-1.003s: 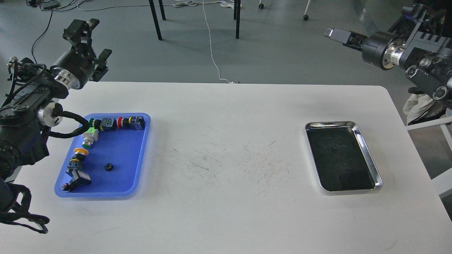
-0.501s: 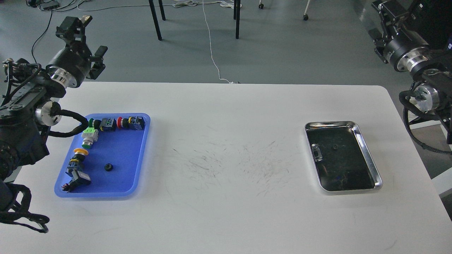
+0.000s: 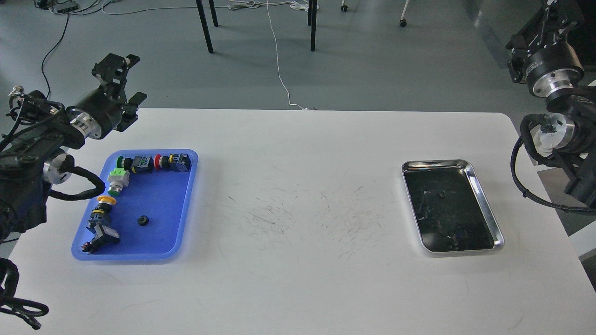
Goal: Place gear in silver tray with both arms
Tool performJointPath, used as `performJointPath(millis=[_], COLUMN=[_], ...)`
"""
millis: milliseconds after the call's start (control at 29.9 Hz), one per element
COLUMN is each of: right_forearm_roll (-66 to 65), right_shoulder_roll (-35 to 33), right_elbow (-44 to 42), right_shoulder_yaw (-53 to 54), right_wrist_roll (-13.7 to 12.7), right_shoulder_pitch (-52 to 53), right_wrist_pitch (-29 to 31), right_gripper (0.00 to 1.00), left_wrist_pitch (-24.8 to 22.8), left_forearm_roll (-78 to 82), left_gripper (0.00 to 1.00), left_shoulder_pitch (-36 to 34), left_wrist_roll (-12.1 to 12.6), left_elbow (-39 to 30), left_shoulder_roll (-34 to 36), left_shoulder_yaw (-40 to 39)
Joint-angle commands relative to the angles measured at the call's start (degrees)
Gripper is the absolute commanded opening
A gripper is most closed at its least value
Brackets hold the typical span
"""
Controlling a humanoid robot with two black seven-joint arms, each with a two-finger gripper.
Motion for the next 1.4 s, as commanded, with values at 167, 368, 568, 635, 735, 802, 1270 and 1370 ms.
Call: performJointPath(millis=[167, 368, 568, 635, 735, 802, 1270, 1370], right_forearm_roll=[-0.07, -0.07, -0.07, -0.16, -0.16, -0.16, -0.60, -0.60], right_shoulder_roll=[1.19, 1.19, 2.51, 2.51, 2.51, 2.51, 2.59, 2.59], right_elbow=[0.08, 0.08, -0.01, -0.01, -0.18, -0.18, -0.10, -0.18], right_shoulder_yaw=[0.00, 0.00, 0.00, -0.09, -0.18, -0.18, -0.97, -0.97], right_wrist_roll=[0.00, 0.00, 0.00, 0.00, 0.00, 0.00, 0.00, 0.00], right_shoulder_pitch=[-0.98, -0.98, -1.60, -1.69, -1.77, -1.77, -1.77, -1.77], right_wrist_pitch=[-0.22, -0.22, -0.22, -0.13, -0.13, -0.13, -0.22, -0.22], right_gripper=[0.93, 0.93, 0.93, 0.93, 0.93, 0.93, 0.93, 0.93], left_wrist_pitch=[0.01, 0.01, 0.01, 0.01, 0.01, 0.01, 14.64, 15.61], left_forearm_roll=[9.66, 9.66, 12.20, 18.25, 27.39, 33.19, 48.69, 47.11], left_gripper=[0.98, 0.98, 0.98, 0.98, 0.98, 0.98, 0.98, 0.98], left_shoulder_pitch=[-0.75, -0.84, -1.99, -2.77, -5.23, -5.85, -5.59, -6.90], left_wrist_roll=[0.00, 0.00, 0.00, 0.00, 0.00, 0.00, 0.00, 0.00], left_elbow=[0.62, 0.62, 1.06, 0.97, 0.97, 0.97, 0.97, 2.02], left_shoulder_roll=[5.10, 5.19, 8.96, 9.40, 10.11, 10.02, 9.93, 9.84], left_shoulder_yaw=[2.99, 2.82, 4.48, 7.47, 9.23, 9.32, 17.13, 17.14])
